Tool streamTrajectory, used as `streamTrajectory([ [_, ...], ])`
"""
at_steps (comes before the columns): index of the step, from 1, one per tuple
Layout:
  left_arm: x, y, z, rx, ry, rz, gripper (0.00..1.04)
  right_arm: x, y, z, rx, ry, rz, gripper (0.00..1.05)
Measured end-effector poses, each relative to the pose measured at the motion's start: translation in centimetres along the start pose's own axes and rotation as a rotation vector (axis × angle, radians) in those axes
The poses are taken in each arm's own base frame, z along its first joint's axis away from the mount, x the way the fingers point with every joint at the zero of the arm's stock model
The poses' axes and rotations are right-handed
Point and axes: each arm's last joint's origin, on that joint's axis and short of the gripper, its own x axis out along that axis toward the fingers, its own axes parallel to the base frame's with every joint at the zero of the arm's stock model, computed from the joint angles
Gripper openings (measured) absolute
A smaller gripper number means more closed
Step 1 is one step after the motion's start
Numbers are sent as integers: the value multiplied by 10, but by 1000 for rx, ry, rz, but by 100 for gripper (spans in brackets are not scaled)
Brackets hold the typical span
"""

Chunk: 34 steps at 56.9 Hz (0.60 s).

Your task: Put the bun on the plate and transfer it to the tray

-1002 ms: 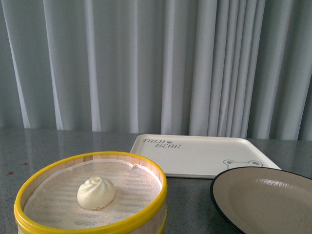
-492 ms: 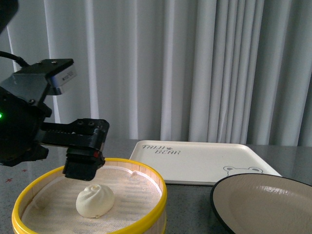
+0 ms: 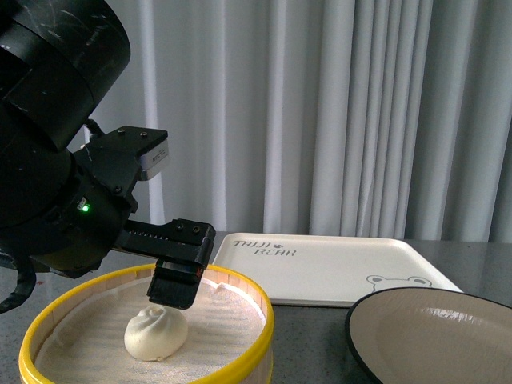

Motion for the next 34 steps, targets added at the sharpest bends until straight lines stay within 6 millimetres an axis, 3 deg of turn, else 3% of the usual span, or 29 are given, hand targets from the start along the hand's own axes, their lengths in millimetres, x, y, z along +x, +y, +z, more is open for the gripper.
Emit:
streamTrajectory([
  [34, 9, -23, -5, -31, 36, -48, 98, 0, 0, 0, 0, 0, 0, 96],
])
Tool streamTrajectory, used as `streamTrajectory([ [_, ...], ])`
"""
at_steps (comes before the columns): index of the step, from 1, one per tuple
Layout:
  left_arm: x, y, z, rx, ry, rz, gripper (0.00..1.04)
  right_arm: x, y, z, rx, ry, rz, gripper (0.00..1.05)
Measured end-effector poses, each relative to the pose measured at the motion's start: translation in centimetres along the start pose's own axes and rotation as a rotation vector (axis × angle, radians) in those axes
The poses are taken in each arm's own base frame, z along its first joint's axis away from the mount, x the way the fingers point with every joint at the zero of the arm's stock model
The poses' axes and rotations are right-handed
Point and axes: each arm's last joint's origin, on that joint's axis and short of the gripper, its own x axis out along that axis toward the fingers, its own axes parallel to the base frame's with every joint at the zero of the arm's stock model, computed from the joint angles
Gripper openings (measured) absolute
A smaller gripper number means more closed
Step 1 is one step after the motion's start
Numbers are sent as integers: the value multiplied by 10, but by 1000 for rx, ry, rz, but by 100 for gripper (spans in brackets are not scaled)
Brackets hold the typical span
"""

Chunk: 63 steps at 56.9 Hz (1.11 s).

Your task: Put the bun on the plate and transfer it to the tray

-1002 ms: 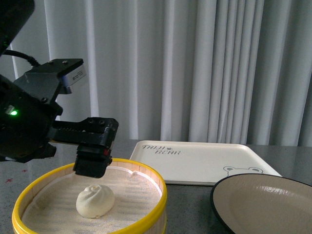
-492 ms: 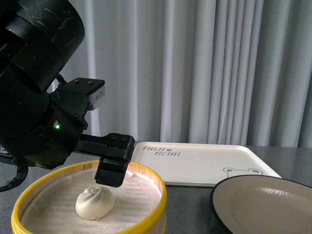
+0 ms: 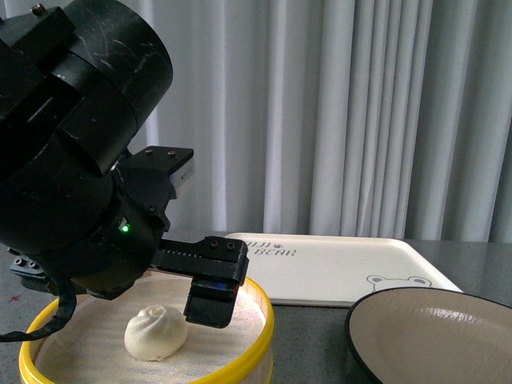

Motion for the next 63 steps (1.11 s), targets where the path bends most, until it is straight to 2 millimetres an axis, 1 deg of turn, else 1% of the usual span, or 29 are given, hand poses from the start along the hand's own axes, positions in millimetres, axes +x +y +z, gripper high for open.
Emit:
streamTrajectory([
  [15, 10, -9, -4, -23, 10, 2, 98, 0, 0, 0, 0, 0, 0, 96],
  [27, 13, -12, -5, -26, 9, 5, 98, 0, 0, 0, 0, 0, 0, 96],
  [43, 23, -11, -8, -28, 43, 51, 98, 0, 0, 0, 0, 0, 0, 96],
  [55, 24, -12, -5, -42, 37, 59, 98, 0, 0, 0, 0, 0, 0, 96],
  [63, 25, -12, -7, -50, 52, 65, 98, 0, 0, 0, 0, 0, 0, 96],
])
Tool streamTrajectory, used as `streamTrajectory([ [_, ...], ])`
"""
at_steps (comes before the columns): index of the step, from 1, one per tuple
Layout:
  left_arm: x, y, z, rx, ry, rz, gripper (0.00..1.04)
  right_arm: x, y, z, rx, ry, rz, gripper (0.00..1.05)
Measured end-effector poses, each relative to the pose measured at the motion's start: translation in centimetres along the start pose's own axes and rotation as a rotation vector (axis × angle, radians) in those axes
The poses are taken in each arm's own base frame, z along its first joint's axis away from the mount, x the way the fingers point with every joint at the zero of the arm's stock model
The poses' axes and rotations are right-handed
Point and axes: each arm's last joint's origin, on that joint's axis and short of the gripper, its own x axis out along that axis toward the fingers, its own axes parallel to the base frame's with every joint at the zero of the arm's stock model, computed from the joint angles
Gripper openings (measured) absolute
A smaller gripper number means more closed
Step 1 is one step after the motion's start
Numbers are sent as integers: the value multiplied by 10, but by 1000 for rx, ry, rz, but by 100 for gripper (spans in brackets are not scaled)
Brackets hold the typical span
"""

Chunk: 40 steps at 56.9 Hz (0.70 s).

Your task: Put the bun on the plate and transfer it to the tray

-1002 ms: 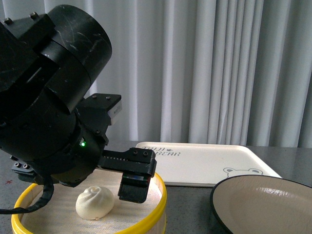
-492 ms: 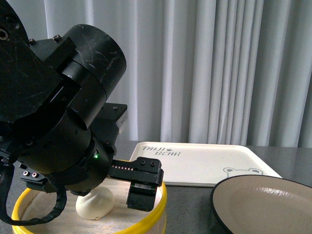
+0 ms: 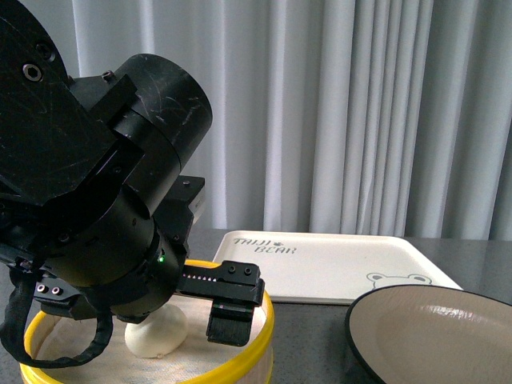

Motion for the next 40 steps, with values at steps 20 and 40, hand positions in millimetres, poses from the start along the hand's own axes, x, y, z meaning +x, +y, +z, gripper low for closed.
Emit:
streamTrajectory([
  [20, 4, 0, -5, -19, 36, 24, 69, 0, 0, 0, 0, 0, 0, 96],
  [40, -5, -5, 0, -43, -6, -15, 12, 0, 0, 0, 0, 0, 0, 96],
])
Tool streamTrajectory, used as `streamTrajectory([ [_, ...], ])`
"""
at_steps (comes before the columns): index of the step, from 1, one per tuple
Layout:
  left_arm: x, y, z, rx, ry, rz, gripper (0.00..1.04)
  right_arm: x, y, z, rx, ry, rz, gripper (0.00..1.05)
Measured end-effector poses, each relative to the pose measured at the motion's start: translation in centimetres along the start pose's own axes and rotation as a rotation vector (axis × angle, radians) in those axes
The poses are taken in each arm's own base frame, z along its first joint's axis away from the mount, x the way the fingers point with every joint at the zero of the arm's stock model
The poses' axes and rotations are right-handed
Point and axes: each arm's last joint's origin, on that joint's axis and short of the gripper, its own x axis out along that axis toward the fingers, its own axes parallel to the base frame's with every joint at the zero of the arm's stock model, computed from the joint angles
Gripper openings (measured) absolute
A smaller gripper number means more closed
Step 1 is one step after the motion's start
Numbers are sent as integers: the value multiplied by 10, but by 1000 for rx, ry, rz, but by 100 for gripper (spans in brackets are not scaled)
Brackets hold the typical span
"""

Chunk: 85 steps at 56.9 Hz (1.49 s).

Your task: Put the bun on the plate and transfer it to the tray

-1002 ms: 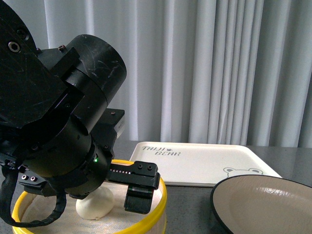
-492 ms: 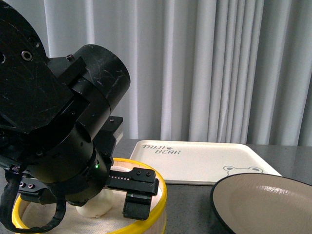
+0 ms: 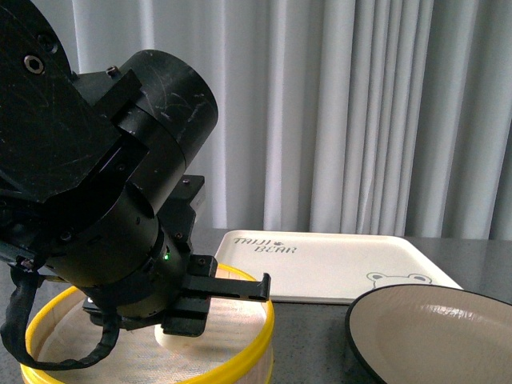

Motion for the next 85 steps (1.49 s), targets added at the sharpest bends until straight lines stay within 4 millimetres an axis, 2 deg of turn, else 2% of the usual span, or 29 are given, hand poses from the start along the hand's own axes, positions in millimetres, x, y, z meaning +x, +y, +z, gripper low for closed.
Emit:
streamTrajectory([
  [4, -2, -2, 2, 5, -15, 0, 4, 0, 0, 0, 0, 0, 0, 96],
  [13, -7, -7, 9, 22, -66, -22, 4, 0, 0, 0, 0, 0, 0, 96],
  [25, -22, -21, 31, 42, -195, -83, 4, 0, 0, 0, 0, 0, 0, 96],
  [32, -29, -46, 39, 111, -262, -194, 4, 0, 0, 0, 0, 0, 0, 96],
  [40, -22, -83, 29, 224, -263, -322, 4, 0, 0, 0, 0, 0, 0, 96],
  [46, -17, -100, 25, 277, -257, -373, 4, 0, 0, 0, 0, 0, 0, 96],
  [70, -3, -153, 37, 440, -166, -468, 4, 0, 0, 0, 0, 0, 0, 96],
  [85, 5, -180, 25, 479, -94, -488, 4, 0, 0, 0, 0, 0, 0, 96],
])
